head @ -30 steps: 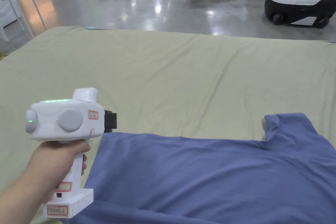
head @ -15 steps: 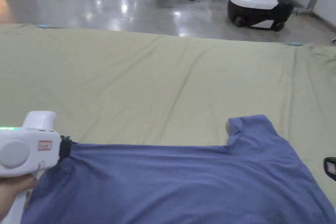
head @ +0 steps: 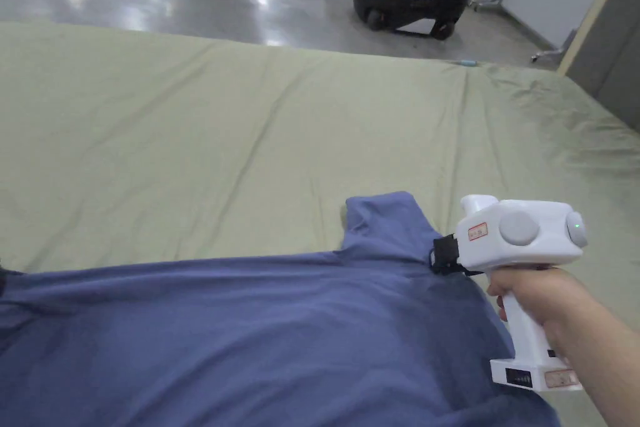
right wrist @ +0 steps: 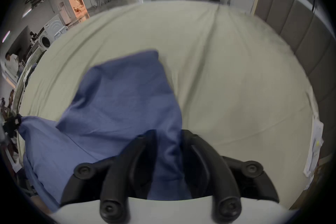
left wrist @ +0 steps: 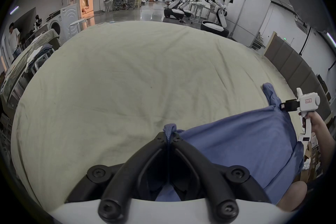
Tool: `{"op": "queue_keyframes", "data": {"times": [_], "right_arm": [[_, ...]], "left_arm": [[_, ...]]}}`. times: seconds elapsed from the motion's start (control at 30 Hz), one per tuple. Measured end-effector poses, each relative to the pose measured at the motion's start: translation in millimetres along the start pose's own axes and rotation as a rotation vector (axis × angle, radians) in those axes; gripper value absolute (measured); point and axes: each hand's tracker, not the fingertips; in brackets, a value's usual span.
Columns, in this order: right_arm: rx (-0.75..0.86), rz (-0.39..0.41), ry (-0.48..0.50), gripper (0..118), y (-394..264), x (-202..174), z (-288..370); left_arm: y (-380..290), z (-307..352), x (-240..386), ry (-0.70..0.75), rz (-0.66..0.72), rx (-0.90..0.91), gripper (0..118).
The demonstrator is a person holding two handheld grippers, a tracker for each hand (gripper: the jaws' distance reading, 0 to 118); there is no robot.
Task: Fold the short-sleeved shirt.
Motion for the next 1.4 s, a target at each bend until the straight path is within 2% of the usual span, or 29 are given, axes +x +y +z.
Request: {"op": "queue_keyframes", "data": {"times": [0.03, 0.1, 0.13, 0.27, 0.37, 0.53, 0.63, 0.83, 0.93, 1.07, 1.13, 1.23, 1.27, 1.3, 1.33, 1.37, 1.4], "right_arm": [[0.074, -0.005, 0.001, 29, -1.5, 1.5, 8.0], [0.069, -0.032, 0.074, 1, -2.9, 0.9, 24.5], [0.088, -0.021, 0.030, 1, -3.0, 2.5, 33.6], [0.216, -0.005, 0.084, 1, -10.8, 9.0, 91.1], [0.302, 0.054, 0.080, 1, -32.6, 8.7, 154.6], [0.354, 0.080, 0.087, 1, -116.2, 15.6, 234.2], [0.345, 0.091, 0.077, 1, -166.3, 19.6, 249.6], [0.250, 0.103, 0.063, 1, -257.0, 23.0, 226.4], [0.227, 0.058, 0.048, 1, -291.9, 29.5, 204.4], [0.204, 0.023, 0.012, 1, -317.3, 31.5, 182.0], [0.199, 0.042, -0.005, 1, -327.9, 30.0, 166.5], [0.255, 0.015, -0.029, 1, -331.9, 26.7, 165.2], [0.273, 0.005, -0.029, 1, -332.7, 24.9, 170.3], [0.322, 0.032, -0.021, 10, -334.6, 24.4, 174.7], [0.346, 0.064, -0.043, 32, -336.1, 24.0, 181.9], [0.374, 0.056, -0.058, 66, -338.0, 23.2, 190.7], [0.398, 0.037, -0.069, 112, -339.4, 22.0, 207.6]], "left_arm": [[-0.2, 0.2, -3.7, -0.009, 0.007, -0.008, 0], [2.6, 5.7, -10.9, -0.025, 0.028, -0.006, 0], [1.7, 16.8, -1.9, -0.025, 0.027, -0.003, 0], [8.5, 46.8, -11.0, -0.042, 0.013, 0.054, 0], [2.8, 80.4, -12.3, -0.062, 0.003, 0.100, 0], [-40.4, 146.0, -13.0, -0.089, -0.025, 0.148, 0], [-75.9, 166.2, -19.4, -0.105, -0.006, 0.154, 0], [-160.5, 175.9, -14.4, -0.114, -0.005, 0.079, 0], [-193.1, 161.9, -21.5, -0.100, 0.008, 0.025, 0], [-224.0, 142.9, -34.4, -0.103, 0.049, -0.009, 0], [-232.6, 137.5, -40.1, -0.121, 0.077, 0.017, 0], [-228.4, 139.4, -35.5, -0.116, 0.087, 0.025, 0], [-225.2, 143.8, -34.6, -0.108, 0.090, 0.021, 4], [-222.2, 151.2, -34.3, -0.104, 0.093, 0.033, 25], [-218.1, 164.2, -32.5, -0.117, 0.093, 0.107, 57], [-214.3, 177.7, -34.4, -0.103, 0.099, 0.171, 95], [-210.0, 191.9, -37.6, -0.092, 0.116, 0.212, 118]]}}
